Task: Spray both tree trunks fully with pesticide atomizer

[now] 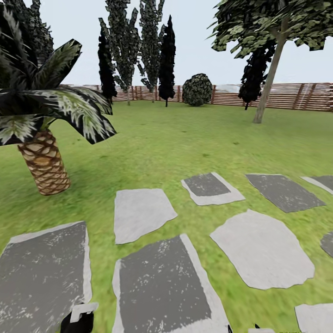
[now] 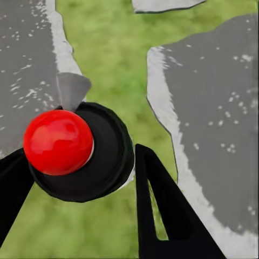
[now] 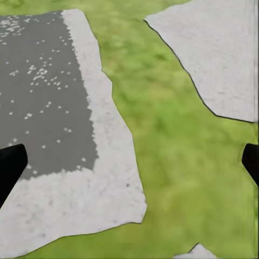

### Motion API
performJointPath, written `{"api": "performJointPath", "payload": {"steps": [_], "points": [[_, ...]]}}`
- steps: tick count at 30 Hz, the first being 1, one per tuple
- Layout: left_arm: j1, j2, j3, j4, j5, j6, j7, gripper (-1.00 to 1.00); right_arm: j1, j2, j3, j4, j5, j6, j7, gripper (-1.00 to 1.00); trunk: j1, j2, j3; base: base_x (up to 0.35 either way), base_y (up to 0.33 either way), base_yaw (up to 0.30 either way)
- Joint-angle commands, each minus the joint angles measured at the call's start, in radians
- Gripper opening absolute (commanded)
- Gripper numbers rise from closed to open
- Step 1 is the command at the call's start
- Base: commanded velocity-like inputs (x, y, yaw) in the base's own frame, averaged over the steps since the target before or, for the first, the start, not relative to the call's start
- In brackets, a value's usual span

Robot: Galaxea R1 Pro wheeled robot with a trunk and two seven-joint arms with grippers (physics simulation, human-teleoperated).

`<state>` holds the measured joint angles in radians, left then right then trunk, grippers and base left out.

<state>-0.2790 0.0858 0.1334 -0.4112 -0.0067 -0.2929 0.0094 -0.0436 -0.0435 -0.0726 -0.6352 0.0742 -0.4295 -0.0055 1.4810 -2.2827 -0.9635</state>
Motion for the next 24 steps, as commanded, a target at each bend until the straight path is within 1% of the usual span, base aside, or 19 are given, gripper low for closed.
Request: {"api": "performJointPath", "payload": {"steps": [1,24], "points": [[0.0,0.0,0.002,0.0,-0.001,-0.003,0.001,-1.0,-0.001,0.001,-0.002,0.001,0.008,-0.003,-0.001,1.0,0.0,0.0,-0.001,0.206,-0.202,-0.3],[0.0,0.0,0.002,0.0,0.0,-0.003,0.001,-1.0,-0.001,-0.001,-0.001,0.003,0.01,-0.002,-0.001,1.0,0.0,0.0,-0.001,0.215,-0.199,-0.299]]}}
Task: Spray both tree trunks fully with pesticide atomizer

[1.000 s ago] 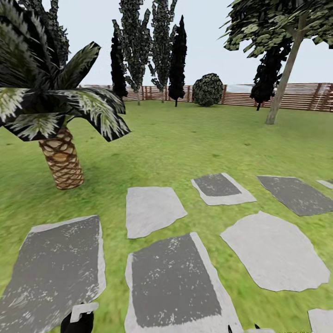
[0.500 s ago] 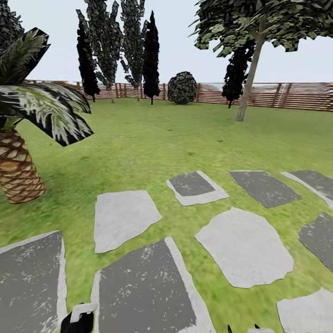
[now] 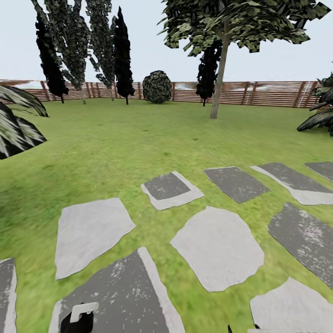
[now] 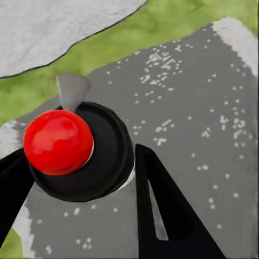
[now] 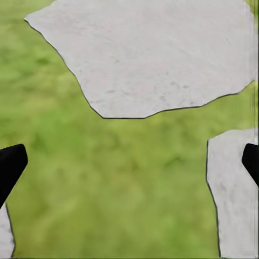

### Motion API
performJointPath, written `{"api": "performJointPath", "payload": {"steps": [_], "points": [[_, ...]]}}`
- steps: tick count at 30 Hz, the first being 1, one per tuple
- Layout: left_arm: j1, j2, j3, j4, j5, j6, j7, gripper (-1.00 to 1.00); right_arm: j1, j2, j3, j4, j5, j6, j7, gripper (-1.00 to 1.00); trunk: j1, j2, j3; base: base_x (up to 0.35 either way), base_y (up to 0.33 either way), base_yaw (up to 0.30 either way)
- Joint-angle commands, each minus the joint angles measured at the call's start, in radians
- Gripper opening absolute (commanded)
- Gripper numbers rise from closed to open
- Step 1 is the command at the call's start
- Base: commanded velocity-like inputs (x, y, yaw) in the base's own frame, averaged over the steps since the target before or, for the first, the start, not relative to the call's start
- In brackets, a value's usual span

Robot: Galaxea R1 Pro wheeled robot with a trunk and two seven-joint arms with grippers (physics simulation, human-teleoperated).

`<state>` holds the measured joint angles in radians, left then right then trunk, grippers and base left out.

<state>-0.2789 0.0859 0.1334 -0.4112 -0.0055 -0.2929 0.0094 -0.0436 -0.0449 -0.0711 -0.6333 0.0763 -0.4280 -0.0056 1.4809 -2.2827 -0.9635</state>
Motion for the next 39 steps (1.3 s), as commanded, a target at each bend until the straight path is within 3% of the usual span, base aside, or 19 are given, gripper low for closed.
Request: {"api": "performJointPath", "payload": {"steps": [1,39], "points": [[0.0,0.0,0.002,0.0,-0.001,-0.003,0.001,-1.0,-0.001,0.0,-0.003,0.001,0.008,-0.003,-0.001,1.0,0.0,0.0,-0.001,0.238,-0.182,-0.243],[0.0,0.001,0.005,0.025,0.001,-0.005,0.002,-1.0,-0.001,0.0,0.0,0.003,0.01,-0.006,0.001,1.0,0.0,0.0,-0.001,0.297,-0.099,-0.015]]}}
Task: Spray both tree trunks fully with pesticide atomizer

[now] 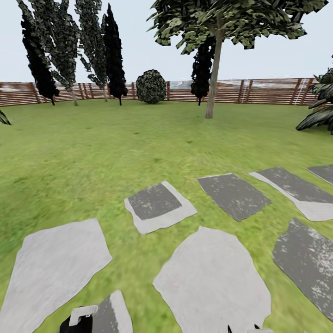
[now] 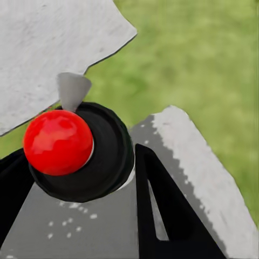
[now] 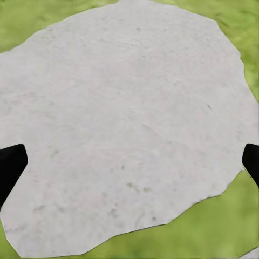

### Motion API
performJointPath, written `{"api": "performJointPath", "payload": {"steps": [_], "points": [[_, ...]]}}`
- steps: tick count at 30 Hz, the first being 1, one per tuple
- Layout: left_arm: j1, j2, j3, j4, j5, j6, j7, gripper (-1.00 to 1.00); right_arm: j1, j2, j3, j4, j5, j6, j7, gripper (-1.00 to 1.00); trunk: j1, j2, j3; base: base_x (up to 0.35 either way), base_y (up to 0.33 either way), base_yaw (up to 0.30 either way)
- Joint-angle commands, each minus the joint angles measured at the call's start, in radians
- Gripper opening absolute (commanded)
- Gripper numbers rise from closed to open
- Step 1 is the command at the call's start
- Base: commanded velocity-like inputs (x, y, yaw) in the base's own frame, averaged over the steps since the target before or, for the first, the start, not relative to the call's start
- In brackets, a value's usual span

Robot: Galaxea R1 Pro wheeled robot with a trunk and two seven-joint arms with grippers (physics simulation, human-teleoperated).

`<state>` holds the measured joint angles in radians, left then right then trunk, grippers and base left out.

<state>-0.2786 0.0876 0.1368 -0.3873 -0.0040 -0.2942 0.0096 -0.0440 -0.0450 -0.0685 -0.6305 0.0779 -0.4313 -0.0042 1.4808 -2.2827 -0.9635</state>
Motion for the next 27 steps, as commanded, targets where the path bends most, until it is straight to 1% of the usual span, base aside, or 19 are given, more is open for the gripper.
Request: {"api": "performJointPath", "payload": {"steps": [1,9,27], "points": [[-0.001,0.0,0.001,0.001,-0.001,-0.003,0.001,-1.0,-0.001,0.0,-0.003,0.001,0.008,-0.003,0.0,1.0,0.0,0.0,-0.001,0.332,-0.001,-0.059],[-0.001,0.0,0.001,0.001,-0.001,-0.003,0.002,-1.0,-0.001,0.0,-0.004,0.001,0.008,-0.003,0.0,1.0,0.0,0.0,-0.001,0.336,0.0,-0.223],[-0.001,0.0,0.001,0.001,-0.001,-0.003,0.002,-1.0,-0.001,0.0,-0.004,0.0,0.008,-0.003,0.0,1.0,0.0,0.0,-0.001,0.337,0.0,-0.009]]}}
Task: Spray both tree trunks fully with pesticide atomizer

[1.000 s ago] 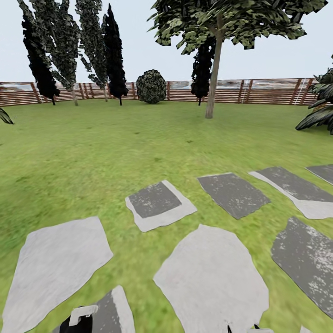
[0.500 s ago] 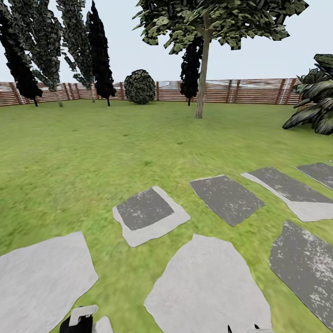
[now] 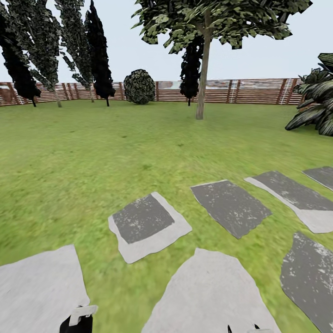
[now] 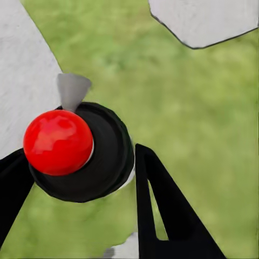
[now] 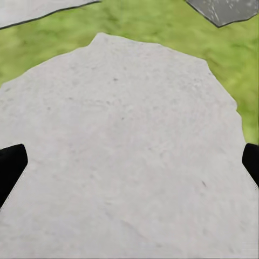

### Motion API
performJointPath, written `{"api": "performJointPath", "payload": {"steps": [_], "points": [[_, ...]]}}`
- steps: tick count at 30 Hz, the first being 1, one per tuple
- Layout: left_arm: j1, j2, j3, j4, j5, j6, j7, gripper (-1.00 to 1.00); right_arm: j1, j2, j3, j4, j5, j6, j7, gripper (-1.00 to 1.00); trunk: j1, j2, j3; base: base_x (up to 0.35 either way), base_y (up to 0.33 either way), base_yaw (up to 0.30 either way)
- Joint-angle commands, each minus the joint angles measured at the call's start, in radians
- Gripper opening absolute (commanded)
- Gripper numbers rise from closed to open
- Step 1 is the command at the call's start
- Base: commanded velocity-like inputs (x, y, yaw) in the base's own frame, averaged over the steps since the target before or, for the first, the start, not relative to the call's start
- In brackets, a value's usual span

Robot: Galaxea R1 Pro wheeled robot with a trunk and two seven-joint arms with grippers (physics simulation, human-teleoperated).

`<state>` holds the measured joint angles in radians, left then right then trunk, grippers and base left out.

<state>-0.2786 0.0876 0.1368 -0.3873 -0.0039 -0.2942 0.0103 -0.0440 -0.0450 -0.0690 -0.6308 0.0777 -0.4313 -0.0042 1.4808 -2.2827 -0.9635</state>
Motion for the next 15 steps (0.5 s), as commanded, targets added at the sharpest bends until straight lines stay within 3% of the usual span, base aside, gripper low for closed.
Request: {"api": "performJointPath", "payload": {"steps": [1,15], "points": [[-0.001,0.0,0.001,0.001,-0.001,-0.003,0.002,-1.0,0.0,0.0,-0.003,0.001,0.008,-0.003,0.0,1.0,0.0,0.0,-0.001,0.337,0.0,0.0],[0.0,0.0,0.001,0.001,-0.001,-0.003,0.001,-1.0,0.0,0.0,-0.003,0.001,0.008,-0.003,0.0,1.0,0.0,0.0,-0.001,0.337,0.0,0.0]]}}
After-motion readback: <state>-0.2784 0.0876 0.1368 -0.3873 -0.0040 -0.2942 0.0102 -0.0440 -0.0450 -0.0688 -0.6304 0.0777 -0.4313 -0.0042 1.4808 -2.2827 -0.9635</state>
